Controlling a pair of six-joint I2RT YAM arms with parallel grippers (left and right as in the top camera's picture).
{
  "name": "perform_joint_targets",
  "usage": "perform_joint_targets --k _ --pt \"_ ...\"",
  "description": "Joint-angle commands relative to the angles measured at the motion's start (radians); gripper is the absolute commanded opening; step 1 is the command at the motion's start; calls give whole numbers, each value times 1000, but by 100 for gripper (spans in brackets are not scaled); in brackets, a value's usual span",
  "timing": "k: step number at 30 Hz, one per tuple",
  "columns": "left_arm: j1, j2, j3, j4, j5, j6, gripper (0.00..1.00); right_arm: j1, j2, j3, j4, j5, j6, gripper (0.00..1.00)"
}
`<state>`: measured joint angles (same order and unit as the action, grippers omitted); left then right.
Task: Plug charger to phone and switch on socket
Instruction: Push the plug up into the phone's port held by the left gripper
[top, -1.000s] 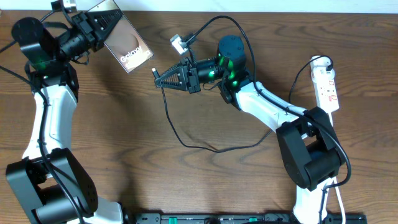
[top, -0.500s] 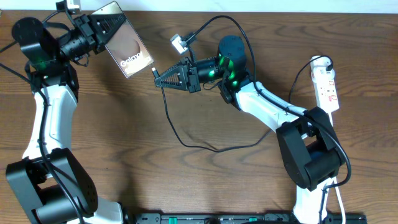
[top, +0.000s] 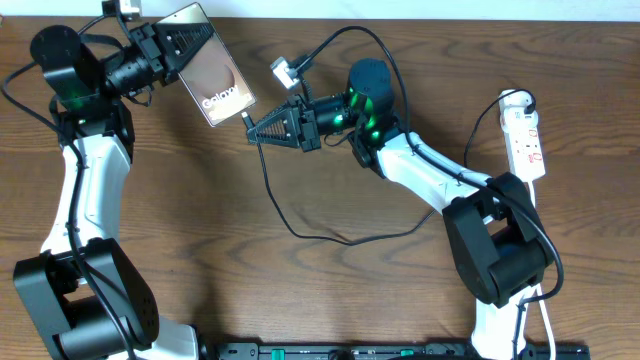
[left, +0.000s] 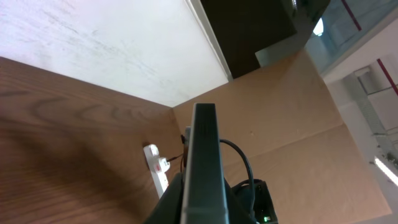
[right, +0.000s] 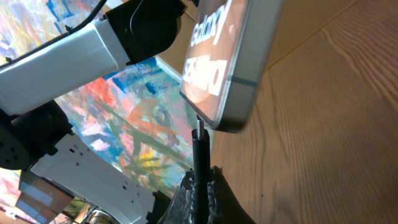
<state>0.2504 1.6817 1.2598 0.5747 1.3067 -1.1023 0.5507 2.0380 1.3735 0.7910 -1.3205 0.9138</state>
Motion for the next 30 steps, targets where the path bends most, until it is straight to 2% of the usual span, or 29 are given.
perform_joint_targets --k 1,25,30 --pt "0 -15 12 11 13 9 7 13 -2 10 6 -6 10 1" --pt "-34 -15 12 11 47 10 7 14 -2 10 5 5 18 1" --pt "-34 -15 12 11 82 48 8 13 -2 10 5 22 52 1"
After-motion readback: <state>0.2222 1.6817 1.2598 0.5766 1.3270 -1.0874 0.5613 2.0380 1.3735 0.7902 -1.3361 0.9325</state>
